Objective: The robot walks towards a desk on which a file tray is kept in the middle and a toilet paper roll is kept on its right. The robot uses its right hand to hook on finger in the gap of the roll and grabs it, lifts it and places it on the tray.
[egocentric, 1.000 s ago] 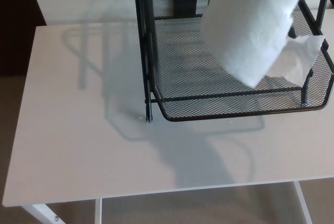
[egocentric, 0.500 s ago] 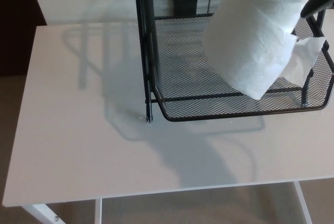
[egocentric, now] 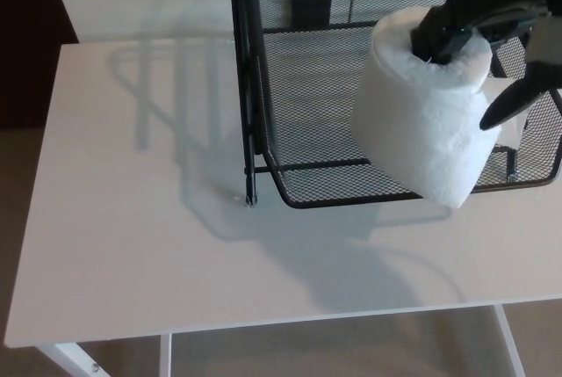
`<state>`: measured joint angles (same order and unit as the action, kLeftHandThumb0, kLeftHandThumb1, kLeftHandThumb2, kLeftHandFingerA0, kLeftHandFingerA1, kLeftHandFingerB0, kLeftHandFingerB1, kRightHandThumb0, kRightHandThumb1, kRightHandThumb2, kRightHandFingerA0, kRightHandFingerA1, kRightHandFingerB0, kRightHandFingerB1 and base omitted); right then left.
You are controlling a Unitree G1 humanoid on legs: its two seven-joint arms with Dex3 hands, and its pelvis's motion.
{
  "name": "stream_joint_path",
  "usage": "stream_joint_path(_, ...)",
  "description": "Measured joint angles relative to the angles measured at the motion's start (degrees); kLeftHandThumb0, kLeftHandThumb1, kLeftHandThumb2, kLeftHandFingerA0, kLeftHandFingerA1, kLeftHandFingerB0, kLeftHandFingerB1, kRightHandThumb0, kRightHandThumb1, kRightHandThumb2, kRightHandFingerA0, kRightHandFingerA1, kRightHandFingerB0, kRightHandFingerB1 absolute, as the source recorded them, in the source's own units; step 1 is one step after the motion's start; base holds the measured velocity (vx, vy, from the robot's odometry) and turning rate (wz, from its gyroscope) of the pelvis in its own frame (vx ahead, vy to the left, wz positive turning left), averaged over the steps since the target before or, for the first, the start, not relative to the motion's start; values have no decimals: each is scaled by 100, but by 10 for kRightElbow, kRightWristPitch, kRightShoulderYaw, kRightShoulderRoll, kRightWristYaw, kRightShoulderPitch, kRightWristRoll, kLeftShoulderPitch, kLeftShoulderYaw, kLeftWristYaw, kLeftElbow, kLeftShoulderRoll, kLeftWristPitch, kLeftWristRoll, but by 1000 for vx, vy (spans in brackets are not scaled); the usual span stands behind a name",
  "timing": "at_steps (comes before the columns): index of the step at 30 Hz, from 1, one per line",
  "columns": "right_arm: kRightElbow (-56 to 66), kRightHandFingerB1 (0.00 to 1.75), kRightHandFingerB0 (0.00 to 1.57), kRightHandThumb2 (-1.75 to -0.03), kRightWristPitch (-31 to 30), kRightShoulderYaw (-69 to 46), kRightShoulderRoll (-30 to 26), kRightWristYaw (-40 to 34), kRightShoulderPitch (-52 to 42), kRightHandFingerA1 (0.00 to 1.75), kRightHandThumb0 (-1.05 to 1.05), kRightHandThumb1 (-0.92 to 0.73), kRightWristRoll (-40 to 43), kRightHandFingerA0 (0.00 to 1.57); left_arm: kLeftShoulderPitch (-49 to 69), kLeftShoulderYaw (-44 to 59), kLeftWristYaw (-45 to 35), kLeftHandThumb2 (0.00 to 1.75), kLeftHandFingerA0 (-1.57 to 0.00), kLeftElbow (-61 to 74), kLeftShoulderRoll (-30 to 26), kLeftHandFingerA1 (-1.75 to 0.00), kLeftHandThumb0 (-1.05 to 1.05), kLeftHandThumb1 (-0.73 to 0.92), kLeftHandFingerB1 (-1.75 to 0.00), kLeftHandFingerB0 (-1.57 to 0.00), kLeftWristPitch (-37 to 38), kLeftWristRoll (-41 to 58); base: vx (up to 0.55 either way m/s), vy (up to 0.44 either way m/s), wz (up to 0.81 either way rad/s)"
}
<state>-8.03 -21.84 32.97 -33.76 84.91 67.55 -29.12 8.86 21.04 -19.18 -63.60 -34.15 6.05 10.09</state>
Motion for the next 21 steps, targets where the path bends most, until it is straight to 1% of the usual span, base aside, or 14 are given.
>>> stream_joint_path(1, 0, 46, 25, -81, 1, 2, 0, 1, 0, 32, -75, -42, 0, 3, 0, 0, 0, 115, -47, 0, 0, -67, -89, 74, -59, -27, 0, 0, 0, 0, 0)
stream_joint_path(3, 0, 46, 25, -81, 0, 6, -1, 2, 0, 32, -75, -42, -1, 3, 0, 0, 0, 115, -47, 0, 0, -67, -89, 74, -59, -27, 0, -1, 0, 0, 0)
stream_joint_path(4, 0, 48, 35, -81, -2, 8, -1, 3, 0, 39, -70, -41, -1, 3, -1, 0, 0, 72, -49, 0, 0, -63, -91, 92, -54, -28, 0, -1, 0, 0, 0)
stream_joint_path(5, 0, 48, 35, -81, -4, 8, -1, 3, 0, 39, -70, -41, -2, 3, -2, 0, 0, 72, -49, 0, 0, -63, -91, 92, -54, -28, 0, -1, 0, 0, 0)
stream_joint_path(6, -1, 37, 53, -62, -7, 8, 0, 2, 0, 0, -72, -71, -3, 0, -2, 1, -1, 114, -49, 0, 0, -69, -89, 73, -61, -30, 0, -1, 0, 0, 0)
stream_joint_path(9, 16, 41, 52, -63, -7, -17, 0, -21, -17, 1, -73, -76, -3, 0, -3, 1, -1, 114, -48, -1, 0, -68, -88, 73, -60, -29, 0, -1, 0, 0, 0)
stream_joint_path(10, 20, 41, 52, -64, -7, -23, 0, -27, -23, 0, -73, -80, -3, 0, -3, 1, 0, 72, -50, -1, 0, -63, -90, 92, -54, -29, 0, -1, 0, 0, 0)
stream_joint_path(11, 25, 41, 53, -66, -7, -30, 1, -36, -29, 6, -75, -85, -3, 0, -3, 1, 0, 114, -47, -1, 0, -68, -90, 73, -61, -30, 0, -1, 0, 0, 0)
stream_joint_path(13, 34, 39, 49, -65, -7, -40, 4, -53, -38, 4, -76, -84, -4, 0, -4, 1, -1, 115, -44, -1, 0, -67, -92, 73, -60, -27, 0, -1, 0, 0, 0)
stream_joint_path(14, 37, 43, 42, -79, -7, -44, 5, -61, -41, 1, -76, -75, -5, 0, -5, 1, -1, 71, -48, -1, 0, -64, -93, 92, -55, -27, 0, -1, 0, 0, 0)
stream_joint_path(15, 39, 51, 38, -105, -7, -47, 6, -69, -43, 18, -90, -73, -6, 0, -5, 1, -1, 71, -49, -1, 0, -63, -91, 92, -55, -28, 0, -1, 0, 0, 0)
stream_joint_path(16, 40, 51, 38, -104, -7, -50, 7, -76, -44, 16, -91, -71, -7, 0, -6, 1, -2, 72, -49, -1, 0, -64, -92, 92, -55, -28, 0, -1, 0, 0, 0)
stream_joint_path(17, 41, 52, 35, -102, -6, -51, 8, -84, -44, 29, -82, -63, -9, 0, -6, 1, -2, 115, -47, -1, 0, -68, -91, 74, -60, -28, 0, -1, 0, 0, 0)
stream_joint_path(21, 32, 34, 27, -68, -1, -65, 11, -112, -39, 17, -78, -73, -11, 0, -3, 2, -2, 115, -46, -1, 0, -67, -91, 74, -60, -29, 0, -1, 0, 0, 0)
